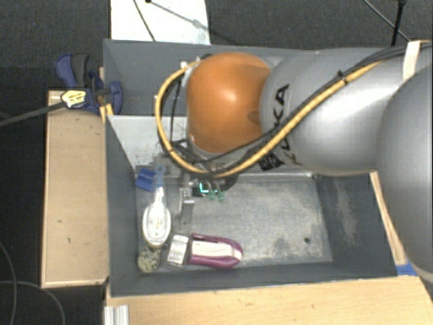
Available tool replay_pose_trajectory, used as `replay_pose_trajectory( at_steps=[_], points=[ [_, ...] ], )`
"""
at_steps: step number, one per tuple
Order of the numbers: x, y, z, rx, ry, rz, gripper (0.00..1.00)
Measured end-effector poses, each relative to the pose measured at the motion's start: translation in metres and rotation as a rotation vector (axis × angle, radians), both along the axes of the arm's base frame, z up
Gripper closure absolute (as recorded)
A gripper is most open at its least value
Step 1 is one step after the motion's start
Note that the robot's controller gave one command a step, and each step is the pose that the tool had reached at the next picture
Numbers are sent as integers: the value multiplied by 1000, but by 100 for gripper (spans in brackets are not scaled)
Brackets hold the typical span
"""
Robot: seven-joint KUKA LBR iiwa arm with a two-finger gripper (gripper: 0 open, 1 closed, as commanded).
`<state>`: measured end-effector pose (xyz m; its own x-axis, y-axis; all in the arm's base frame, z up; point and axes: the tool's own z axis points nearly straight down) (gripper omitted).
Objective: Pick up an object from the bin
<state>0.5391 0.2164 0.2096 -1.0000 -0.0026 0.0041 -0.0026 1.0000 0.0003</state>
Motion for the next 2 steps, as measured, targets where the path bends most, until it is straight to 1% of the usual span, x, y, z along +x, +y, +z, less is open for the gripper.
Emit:
replay_pose_trajectory(
  at_steps=[1,2],
  points=[
    [-54,18,-138,2,-5,329,0],
    [-56,-58,-138,1,-12,555,0]
  ],
)
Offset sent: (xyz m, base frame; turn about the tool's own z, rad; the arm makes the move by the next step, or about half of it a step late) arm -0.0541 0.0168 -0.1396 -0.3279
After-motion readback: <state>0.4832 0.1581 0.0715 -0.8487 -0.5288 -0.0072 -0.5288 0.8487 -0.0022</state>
